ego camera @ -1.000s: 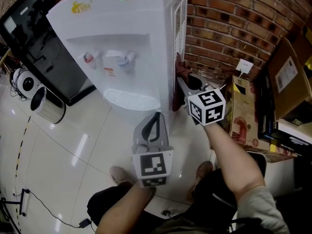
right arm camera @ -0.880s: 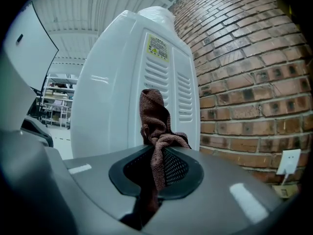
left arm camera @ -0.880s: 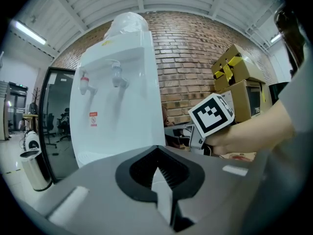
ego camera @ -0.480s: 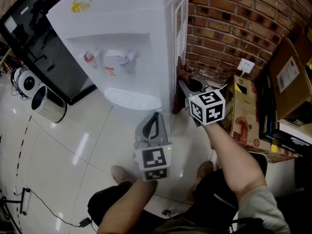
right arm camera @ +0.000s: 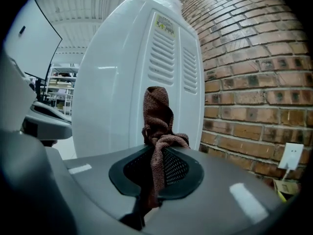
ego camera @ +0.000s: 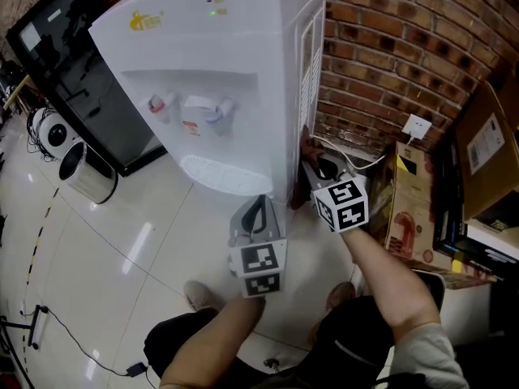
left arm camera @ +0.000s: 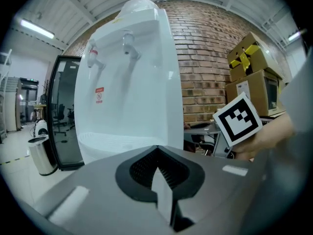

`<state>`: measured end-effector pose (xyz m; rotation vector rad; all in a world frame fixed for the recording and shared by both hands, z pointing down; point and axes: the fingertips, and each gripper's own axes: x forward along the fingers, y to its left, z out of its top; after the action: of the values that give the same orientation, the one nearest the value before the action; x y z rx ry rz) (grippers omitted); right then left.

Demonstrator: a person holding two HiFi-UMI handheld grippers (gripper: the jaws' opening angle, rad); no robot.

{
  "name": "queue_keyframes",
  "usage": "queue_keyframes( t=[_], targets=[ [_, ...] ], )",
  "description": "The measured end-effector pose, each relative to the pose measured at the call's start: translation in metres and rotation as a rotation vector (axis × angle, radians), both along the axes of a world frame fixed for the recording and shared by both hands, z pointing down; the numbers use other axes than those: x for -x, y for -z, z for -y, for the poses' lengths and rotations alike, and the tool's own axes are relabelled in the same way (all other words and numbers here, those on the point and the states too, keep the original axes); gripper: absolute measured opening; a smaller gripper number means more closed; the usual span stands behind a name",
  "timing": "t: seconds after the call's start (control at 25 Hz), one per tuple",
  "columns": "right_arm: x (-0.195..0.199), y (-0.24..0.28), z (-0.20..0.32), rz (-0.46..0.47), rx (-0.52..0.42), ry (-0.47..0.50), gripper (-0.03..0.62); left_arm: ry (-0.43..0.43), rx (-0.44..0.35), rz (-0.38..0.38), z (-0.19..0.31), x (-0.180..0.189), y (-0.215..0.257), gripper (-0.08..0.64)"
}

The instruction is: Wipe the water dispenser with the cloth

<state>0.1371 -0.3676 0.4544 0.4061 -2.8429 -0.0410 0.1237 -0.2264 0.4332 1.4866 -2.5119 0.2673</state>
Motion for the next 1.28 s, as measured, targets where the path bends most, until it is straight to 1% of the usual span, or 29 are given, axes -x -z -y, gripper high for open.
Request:
queue_keyframes(
  t=[0.12,0.28,0.4,0.6,0.76,0.92,1.04,1.12,1.28],
  targets=[
    [0.002,-0.025,0.000,-0.021,-0.003,0.020,0.043,0.029,-0.014,0.021,0.000,0.001,-0.008,0.000],
    [0.001,-0.073,-0.002,-0.064,0.027,0.023,0.043,0.058,0.002,0.007,-0.006,-0.002,-0.033,0.000],
    [0.000,-0.118,-0.006,-0.117,0.063,0.022,0.043,0.073,0.045,-0.021,-0.009,-0.002,-0.063,0.000],
    [-0.004,-0.194,-0.018,-0.233,0.133,0.020,0.043,0.090,0.119,-0.072,-0.016,0.001,-0.116,0.000],
    [-0.001,-0.234,-0.018,-0.313,0.160,0.034,0.043,0.097,0.168,-0.101,-0.022,0.006,-0.145,0.000],
    [-0.002,-0.269,-0.014,-0.364,0.188,-0.002,0.043,0.069,0.187,-0.105,-0.024,0.003,-0.160,0.000],
    [-0.003,-0.294,-0.009,-0.402,0.224,-0.045,0.043,0.074,0.195,-0.120,-0.029,0.004,-0.159,0.000],
    [0.000,-0.308,-0.009,-0.426,0.248,-0.055,0.043,0.085,0.199,-0.121,-0.033,0.009,-0.155,0.000],
    [-0.003,-0.315,-0.004,-0.442,0.277,-0.069,0.043,0.098,0.193,-0.124,-0.034,0.014,-0.148,0.000]
  ],
)
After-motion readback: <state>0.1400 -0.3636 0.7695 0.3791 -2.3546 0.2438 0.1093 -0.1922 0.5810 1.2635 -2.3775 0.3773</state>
